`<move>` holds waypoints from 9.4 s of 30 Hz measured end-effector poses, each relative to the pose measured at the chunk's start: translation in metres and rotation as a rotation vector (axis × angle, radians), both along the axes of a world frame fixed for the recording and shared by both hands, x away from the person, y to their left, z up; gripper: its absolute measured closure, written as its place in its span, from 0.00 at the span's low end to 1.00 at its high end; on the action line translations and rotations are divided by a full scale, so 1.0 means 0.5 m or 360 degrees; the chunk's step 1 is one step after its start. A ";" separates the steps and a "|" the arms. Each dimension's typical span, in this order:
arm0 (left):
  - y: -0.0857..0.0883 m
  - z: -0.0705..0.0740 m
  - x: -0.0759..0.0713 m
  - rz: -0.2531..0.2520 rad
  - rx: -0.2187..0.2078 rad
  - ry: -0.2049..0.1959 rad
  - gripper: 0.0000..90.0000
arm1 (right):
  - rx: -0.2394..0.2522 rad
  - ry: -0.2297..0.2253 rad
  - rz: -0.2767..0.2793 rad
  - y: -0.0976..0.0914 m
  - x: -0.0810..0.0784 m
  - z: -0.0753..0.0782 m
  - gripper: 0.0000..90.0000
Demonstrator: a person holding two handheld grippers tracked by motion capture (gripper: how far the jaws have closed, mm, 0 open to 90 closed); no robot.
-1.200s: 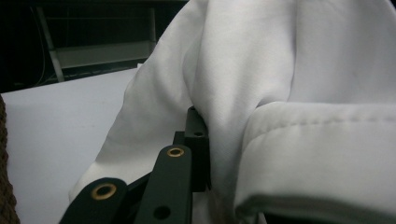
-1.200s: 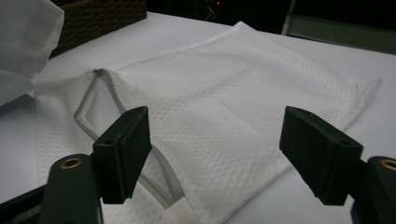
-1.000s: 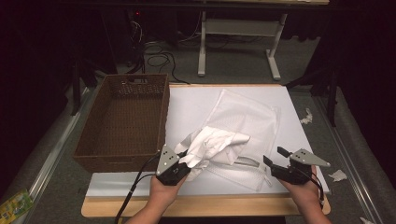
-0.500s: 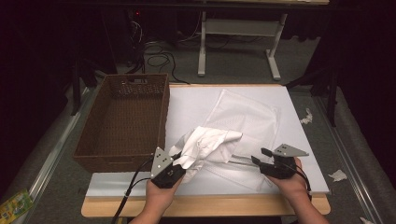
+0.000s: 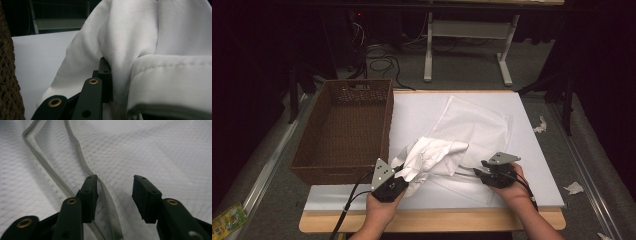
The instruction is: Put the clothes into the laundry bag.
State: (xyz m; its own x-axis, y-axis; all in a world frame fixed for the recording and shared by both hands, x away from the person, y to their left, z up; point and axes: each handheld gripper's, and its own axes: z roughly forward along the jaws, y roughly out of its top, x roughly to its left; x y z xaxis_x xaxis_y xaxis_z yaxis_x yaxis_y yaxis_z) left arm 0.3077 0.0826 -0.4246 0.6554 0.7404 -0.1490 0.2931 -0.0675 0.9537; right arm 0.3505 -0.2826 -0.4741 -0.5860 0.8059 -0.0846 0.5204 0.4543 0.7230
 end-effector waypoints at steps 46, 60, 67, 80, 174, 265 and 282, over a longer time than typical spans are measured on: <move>-0.049 -0.035 0.012 -0.0006 0.0131 0.0163 0.86 | 0.0259 -0.0139 0.0009 0.021 0.053 0.096 0.99; -0.122 -0.036 0.049 0.0085 0.0317 0.0257 0.86 | 0.0404 -0.0235 0.0023 0.000 0.030 0.137 0.99; -0.126 -0.011 0.081 0.0204 0.0279 0.0256 0.86 | 0.0425 -0.0241 0.0034 0.002 0.023 0.142 0.99; -0.190 -0.019 0.090 0.0101 0.0290 0.0312 0.79 | 0.0419 -0.0265 0.0020 0.009 0.021 0.136 0.99; -0.237 -0.010 0.110 0.0111 0.0142 0.0231 0.89 | 0.0495 -0.0380 0.0155 0.031 -0.019 0.157 0.99; -0.188 -0.115 0.092 -0.0261 0.0374 0.0370 0.82 | 0.0447 -0.0345 0.0132 0.015 -0.030 0.133 0.99; -0.273 -0.041 0.115 -0.0263 0.0258 0.0211 0.93 | 0.0494 -0.0368 0.0143 0.020 -0.029 0.142 0.99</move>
State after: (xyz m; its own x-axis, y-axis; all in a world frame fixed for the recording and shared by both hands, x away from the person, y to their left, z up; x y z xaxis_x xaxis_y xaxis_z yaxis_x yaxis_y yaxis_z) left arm 0.3653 -0.0540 -0.4453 0.7522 0.6460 -0.1300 0.3872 -0.2736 0.8805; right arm 0.3360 -0.2724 -0.4032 -0.6492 0.7604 0.0169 0.2961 0.2322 0.9265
